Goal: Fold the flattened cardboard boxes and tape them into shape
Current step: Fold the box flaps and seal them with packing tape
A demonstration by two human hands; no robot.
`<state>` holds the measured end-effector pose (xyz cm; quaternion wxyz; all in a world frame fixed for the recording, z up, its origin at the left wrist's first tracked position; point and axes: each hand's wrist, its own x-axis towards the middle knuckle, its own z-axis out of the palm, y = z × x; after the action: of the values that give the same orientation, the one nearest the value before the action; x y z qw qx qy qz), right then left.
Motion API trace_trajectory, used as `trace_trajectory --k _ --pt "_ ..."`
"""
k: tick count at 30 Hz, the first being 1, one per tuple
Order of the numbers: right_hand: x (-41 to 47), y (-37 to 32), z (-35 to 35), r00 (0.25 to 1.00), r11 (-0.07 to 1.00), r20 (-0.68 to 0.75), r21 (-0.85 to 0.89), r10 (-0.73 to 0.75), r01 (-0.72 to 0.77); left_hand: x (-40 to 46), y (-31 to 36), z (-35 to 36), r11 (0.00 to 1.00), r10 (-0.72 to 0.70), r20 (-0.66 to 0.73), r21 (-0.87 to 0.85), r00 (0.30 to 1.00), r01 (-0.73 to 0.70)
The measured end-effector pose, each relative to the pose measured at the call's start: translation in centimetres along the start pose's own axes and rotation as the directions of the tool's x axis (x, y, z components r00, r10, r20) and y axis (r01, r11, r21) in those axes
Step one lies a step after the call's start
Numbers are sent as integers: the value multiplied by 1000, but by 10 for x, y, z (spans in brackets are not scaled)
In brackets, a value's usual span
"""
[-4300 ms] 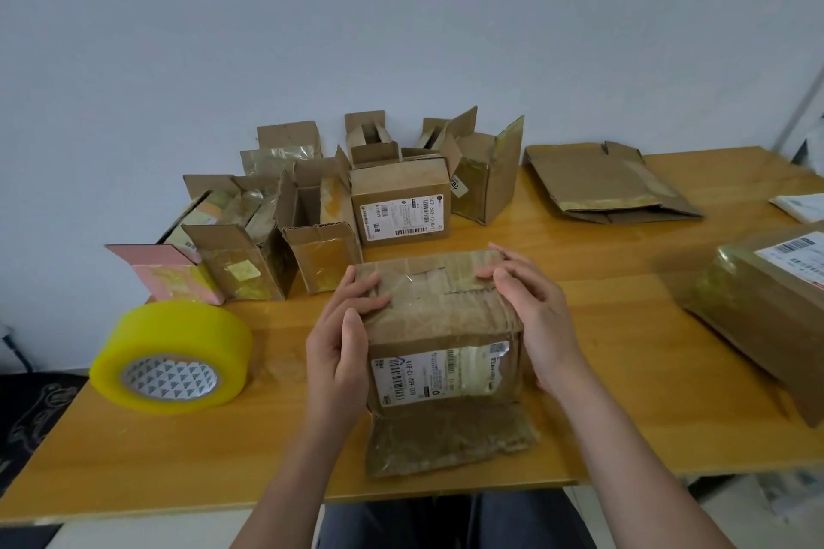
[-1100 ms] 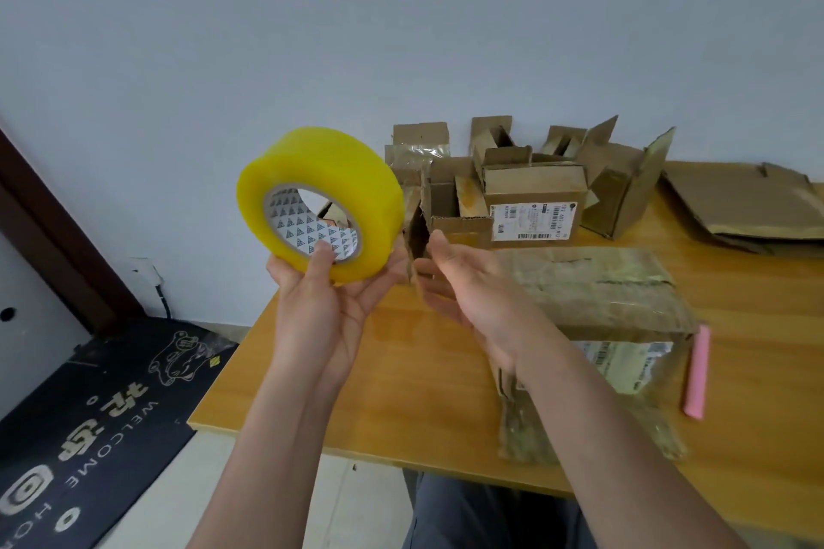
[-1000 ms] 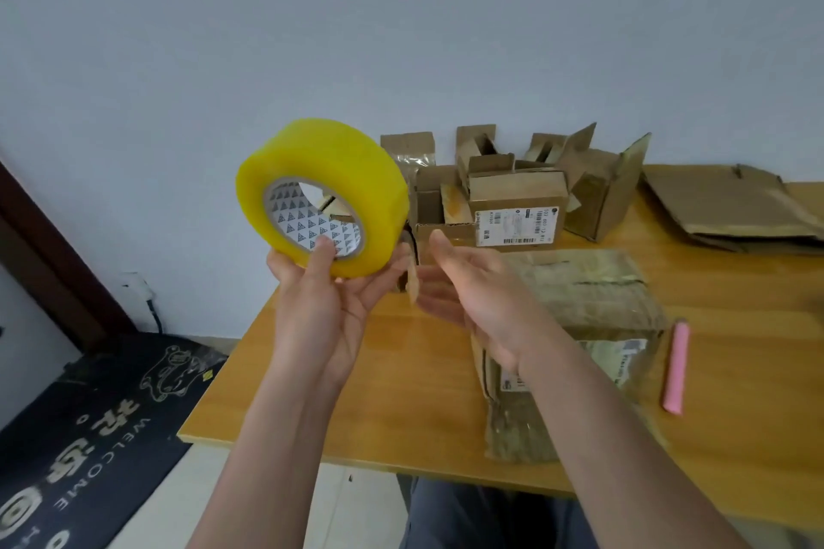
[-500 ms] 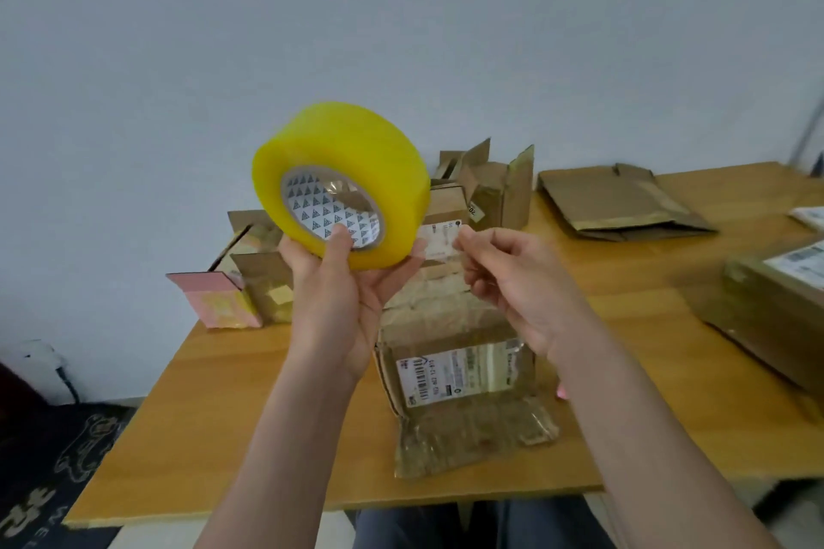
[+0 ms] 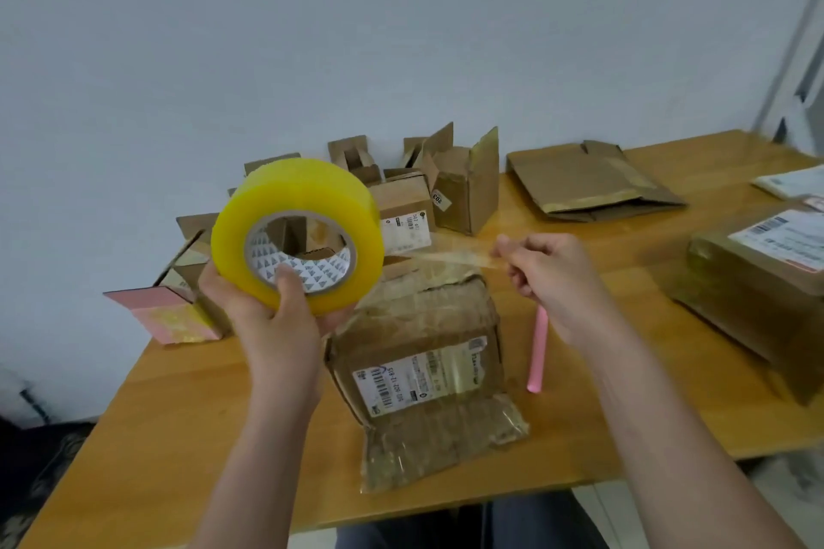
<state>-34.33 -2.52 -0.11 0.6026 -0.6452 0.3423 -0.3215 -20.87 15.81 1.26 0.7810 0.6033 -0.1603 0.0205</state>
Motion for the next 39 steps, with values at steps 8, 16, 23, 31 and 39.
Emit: trace_trajectory --k 8,16,23,31,39 --pt "2 17 12 998 991 -58 -133 0 -8 5 -14 -13 971 140 -39 202 989 -130" --pt "6 51 18 967 961 -22 -110 252 -253 4 -34 -17 938 131 -55 329 990 -106" --pt "1 63 27 961 952 -23 -128 277 -278 2 -34 -11 923 68 20 377 998 -70" --pt "-17 31 26 844 811 -205 -458 -495 364 -1 -37 -18 948 -82 44 310 996 65" --pt "-38 45 46 872 645 212 -601 -442 473 2 -41 -19 970 -35 54 243 998 21"
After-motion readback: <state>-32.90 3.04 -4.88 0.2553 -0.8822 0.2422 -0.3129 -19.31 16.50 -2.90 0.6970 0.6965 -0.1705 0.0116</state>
